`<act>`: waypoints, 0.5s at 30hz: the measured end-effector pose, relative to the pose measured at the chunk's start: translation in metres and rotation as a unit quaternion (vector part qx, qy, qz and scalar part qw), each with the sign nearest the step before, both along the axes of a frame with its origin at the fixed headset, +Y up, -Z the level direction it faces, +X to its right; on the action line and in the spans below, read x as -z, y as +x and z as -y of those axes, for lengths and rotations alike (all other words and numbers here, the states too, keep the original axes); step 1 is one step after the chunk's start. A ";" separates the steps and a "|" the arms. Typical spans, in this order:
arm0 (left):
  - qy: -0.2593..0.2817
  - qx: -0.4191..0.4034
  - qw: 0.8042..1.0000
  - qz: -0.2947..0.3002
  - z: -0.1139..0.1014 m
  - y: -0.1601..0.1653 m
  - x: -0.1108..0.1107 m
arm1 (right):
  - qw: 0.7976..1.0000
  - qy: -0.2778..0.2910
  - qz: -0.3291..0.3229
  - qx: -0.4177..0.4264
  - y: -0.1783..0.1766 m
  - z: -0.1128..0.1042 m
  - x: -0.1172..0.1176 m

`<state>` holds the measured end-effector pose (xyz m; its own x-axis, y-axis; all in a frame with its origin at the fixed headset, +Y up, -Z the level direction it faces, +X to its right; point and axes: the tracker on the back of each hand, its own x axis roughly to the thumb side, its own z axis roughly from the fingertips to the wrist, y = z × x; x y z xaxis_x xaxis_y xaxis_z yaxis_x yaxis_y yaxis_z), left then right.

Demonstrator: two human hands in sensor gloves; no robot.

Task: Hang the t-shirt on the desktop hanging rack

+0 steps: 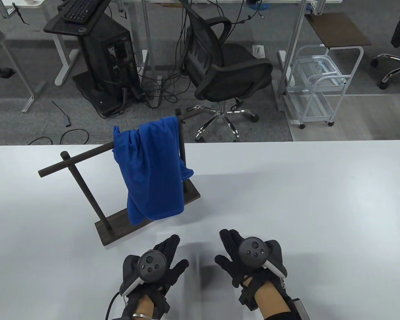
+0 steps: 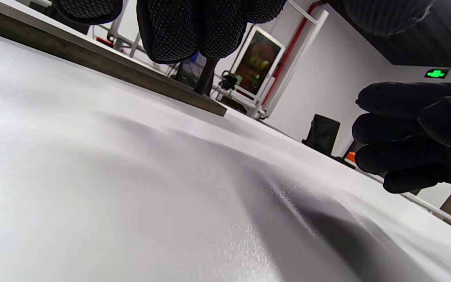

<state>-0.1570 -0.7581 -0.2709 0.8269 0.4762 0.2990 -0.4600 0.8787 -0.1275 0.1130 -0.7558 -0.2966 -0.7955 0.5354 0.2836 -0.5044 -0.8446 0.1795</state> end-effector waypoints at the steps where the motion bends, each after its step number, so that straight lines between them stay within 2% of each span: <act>1: 0.000 0.004 1.000 0.000 0.000 0.000 -0.001 | 1.000 0.005 -0.001 0.002 0.000 0.000 0.000; 6: 0.000 0.011 1.000 0.001 0.000 0.001 -0.002 | 1.000 0.029 0.000 0.007 -0.001 -0.001 0.002; 15: -0.005 0.033 0.999 0.000 0.003 0.004 -0.003 | 0.999 0.034 -0.001 0.013 -0.002 -0.002 0.004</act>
